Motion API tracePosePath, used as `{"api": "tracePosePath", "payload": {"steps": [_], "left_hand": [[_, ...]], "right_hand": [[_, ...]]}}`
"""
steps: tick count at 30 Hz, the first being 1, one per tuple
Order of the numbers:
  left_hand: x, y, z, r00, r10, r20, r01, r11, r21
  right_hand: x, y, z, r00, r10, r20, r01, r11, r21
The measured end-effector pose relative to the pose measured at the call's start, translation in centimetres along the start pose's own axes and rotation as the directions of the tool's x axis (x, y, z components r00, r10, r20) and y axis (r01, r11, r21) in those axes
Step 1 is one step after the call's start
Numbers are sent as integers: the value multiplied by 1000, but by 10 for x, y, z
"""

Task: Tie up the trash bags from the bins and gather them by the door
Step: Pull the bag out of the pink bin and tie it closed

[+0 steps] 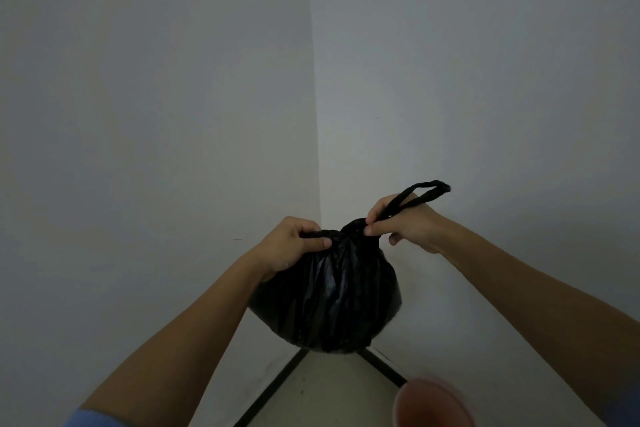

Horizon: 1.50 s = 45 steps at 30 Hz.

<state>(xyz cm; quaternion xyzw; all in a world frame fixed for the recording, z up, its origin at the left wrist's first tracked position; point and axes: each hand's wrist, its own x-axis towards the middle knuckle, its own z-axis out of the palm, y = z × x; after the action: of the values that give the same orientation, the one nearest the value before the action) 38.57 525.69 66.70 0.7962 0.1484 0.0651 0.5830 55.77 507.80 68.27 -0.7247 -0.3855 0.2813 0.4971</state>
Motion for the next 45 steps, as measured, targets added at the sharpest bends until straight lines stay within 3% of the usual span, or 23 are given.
{"api": "tracePosePath", "payload": {"steps": [4,6,7,8,10,12,15,19,21,25,33,40,45], "left_hand": [[2,15,8,997,53,51,-57,995,77],[2,21,13,994,72,87,-80,992,94],[2,23,16,992,77,105,-87,992,93],[2,24,20,990,81,119,-91,992,85],[1,23,25,989,72,127,-80,995,53],[0,18,23,990,38,135,-37,999,-3],[-2,10,11,993,-3,120,10,998,-58],[2,7,-2,986,-21,-163,-11,980,-197],[8,12,-5,963,14,-270,-61,984,-166],[16,28,-4,961,87,-263,-104,993,-52],[23,42,6,968,171,-181,-167,985,39],[19,37,-2,963,190,-193,-168,978,121],[9,23,-27,945,177,-274,-161,984,81]], "right_hand": [[5,3,11,954,-169,-248,76,936,-344],[9,5,14,898,-345,-273,69,723,-687],[11,5,16,871,-406,-275,38,615,-787],[15,4,18,841,-440,-314,8,591,-807],[22,3,24,770,-445,-457,14,728,-685],[27,5,28,730,-397,-556,144,885,-443],[25,2,28,765,-391,-512,343,920,-190],[24,-3,21,841,-296,-452,322,947,-22],[22,-3,21,873,-260,-411,301,953,35],[17,-2,22,924,-238,-298,276,957,92],[15,-7,30,915,-308,-262,300,951,-69],[11,-10,29,980,-166,-113,177,979,97],[8,-5,10,951,-135,-277,164,983,85]]}}
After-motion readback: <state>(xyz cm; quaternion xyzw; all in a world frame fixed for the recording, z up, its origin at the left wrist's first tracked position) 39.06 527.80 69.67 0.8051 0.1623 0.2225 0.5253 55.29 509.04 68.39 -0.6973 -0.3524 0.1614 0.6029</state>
